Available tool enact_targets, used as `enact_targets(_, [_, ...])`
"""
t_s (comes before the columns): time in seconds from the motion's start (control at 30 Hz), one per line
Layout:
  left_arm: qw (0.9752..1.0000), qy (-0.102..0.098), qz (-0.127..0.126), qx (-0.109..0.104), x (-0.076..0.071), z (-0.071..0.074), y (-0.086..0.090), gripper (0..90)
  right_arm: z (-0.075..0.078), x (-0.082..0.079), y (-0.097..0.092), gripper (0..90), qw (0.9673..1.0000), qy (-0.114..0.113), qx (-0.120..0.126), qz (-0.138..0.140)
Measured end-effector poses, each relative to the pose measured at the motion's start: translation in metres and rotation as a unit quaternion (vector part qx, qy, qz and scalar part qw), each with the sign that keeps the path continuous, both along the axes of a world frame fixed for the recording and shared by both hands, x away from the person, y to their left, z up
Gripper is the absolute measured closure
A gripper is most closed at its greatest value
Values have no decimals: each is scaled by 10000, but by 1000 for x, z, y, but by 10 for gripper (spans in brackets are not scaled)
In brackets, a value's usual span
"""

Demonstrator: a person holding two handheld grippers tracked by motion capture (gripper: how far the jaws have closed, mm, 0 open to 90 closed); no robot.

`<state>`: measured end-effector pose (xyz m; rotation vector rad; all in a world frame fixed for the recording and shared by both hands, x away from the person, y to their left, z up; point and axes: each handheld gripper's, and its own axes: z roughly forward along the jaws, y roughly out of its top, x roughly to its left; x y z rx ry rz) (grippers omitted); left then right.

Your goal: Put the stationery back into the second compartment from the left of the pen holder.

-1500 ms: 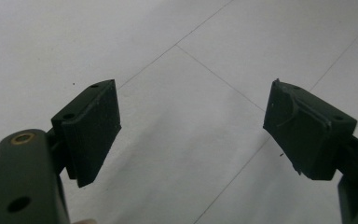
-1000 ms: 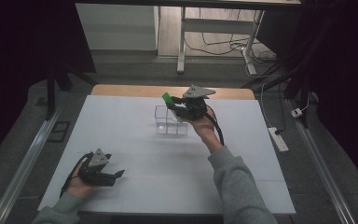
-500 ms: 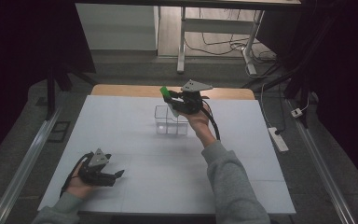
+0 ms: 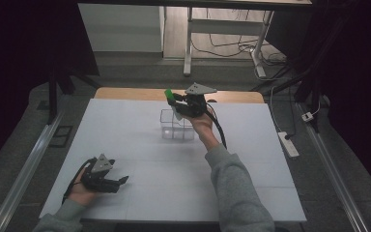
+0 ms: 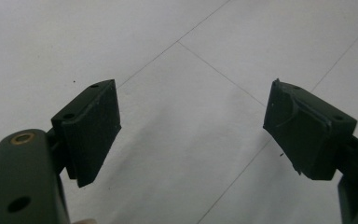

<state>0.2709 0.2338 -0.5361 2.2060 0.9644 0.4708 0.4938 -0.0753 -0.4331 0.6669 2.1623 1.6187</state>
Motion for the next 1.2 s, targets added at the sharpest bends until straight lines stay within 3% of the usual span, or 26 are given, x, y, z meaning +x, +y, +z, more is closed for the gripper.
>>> enact_targets(0.1, [10000, -2, -5, 9, 0, 0, 0, 181, -2, 0, -3, 548, 9999, 42, 69, -91])
enact_targets(0.23, [10000, -2, -16, 22, 0, 0, -1, 181, -1, -1, -8, 510, 9998, 49, -30, -181])
enact_targets(0.63, [10000, -4, -37, 40, 0, 0, -1, 182, 4, -13, -28, 521, 9993, 302, -232, 29])
enact_targets(1.2, [10000, 5, -48, 45, 2, 0, -2, 182, -2, -46, -82, 497, 9974, 474, -537, -91])
